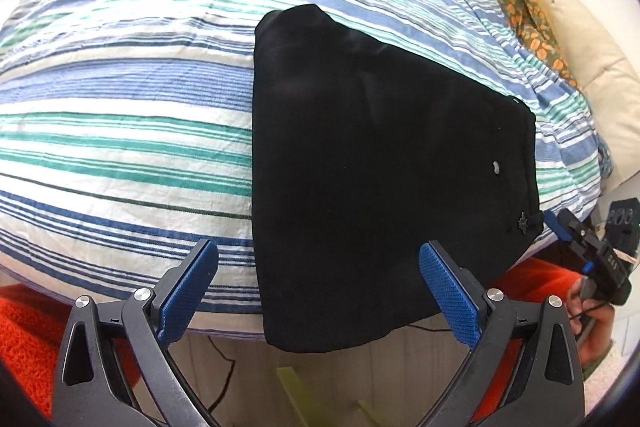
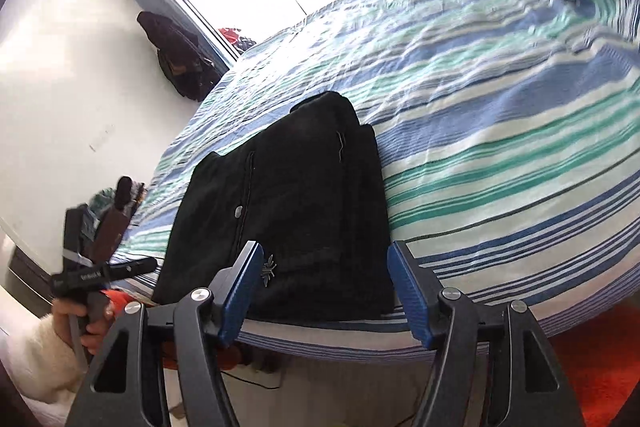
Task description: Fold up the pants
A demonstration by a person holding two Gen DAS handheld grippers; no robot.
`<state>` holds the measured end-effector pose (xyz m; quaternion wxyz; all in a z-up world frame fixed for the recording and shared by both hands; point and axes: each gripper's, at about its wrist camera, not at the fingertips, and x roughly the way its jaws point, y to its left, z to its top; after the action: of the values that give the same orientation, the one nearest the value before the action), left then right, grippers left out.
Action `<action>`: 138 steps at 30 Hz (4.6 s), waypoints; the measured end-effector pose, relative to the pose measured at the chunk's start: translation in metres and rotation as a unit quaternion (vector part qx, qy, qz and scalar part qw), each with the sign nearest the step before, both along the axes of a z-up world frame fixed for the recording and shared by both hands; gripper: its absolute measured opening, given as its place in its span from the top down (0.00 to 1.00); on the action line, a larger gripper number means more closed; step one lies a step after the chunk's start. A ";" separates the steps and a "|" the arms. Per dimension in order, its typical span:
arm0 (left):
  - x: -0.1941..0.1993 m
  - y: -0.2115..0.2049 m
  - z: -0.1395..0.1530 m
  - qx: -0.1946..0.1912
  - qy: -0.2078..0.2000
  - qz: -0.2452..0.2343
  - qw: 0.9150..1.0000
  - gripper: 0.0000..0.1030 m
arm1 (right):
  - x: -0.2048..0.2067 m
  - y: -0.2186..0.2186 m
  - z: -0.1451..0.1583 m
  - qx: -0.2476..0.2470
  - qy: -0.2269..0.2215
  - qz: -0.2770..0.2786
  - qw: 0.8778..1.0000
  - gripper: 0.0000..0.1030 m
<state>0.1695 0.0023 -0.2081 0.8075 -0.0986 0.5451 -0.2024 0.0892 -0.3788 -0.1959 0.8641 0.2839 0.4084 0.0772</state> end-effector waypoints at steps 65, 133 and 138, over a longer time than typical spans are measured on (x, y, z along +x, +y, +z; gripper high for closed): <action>-0.046 -0.036 0.114 0.196 -0.195 0.052 0.960 0.03 | 0.060 0.147 0.087 -0.303 0.051 0.023 0.951 0.01; -0.118 -0.018 0.166 0.196 -0.175 0.070 0.962 0.01 | -0.021 0.219 0.171 -0.329 0.036 0.070 0.941 0.01; -0.118 -0.017 0.168 0.196 -0.176 0.070 0.962 0.01 | -0.020 0.219 0.170 -0.330 0.038 0.066 0.941 0.01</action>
<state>0.0511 -0.0151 -0.0406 0.9065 0.0608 0.4149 -0.0485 0.0694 -0.1602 -0.0257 0.8861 -0.0424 0.4613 -0.0155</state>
